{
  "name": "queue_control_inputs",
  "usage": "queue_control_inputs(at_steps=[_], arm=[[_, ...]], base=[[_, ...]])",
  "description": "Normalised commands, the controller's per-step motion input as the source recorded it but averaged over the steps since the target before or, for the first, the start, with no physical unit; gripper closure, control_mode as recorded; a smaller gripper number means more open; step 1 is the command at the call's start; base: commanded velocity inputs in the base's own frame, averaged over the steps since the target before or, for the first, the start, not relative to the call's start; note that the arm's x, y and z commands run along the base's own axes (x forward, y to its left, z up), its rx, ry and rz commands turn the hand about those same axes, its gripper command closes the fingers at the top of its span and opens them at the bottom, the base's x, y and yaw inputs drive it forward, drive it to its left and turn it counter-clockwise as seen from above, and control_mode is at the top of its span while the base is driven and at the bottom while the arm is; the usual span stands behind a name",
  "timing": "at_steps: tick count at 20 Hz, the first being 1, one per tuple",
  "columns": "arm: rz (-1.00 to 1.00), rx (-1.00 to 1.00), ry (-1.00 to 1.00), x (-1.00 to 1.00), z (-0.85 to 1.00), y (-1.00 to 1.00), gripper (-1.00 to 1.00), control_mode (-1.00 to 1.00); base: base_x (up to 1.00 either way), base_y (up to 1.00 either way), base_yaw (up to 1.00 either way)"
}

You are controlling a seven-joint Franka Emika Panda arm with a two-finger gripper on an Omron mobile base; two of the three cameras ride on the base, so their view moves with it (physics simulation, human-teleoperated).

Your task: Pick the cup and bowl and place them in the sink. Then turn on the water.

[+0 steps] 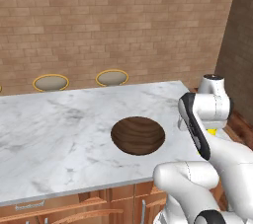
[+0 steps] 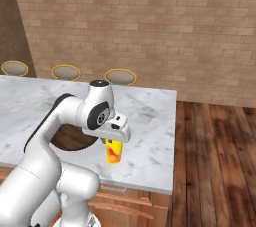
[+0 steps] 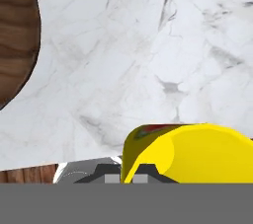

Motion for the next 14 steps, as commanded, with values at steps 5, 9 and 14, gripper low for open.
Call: queue_control_inputs(at_steps=[5, 9, 14], arm=[[0.00, 0.00, -0.05, -0.14, 0.26, 0.07, 1.00, -1.00], [0.00, 0.00, -0.01, -0.17, 0.30, 0.12, 1.00, -1.00], [0.00, 0.00, -0.02, -0.18, 0.26, 0.13, 1.00, -1.00]], base=[[0.00, 0.00, 0.00], [0.00, 0.00, 0.00], [0.00, 0.00, 0.00]])
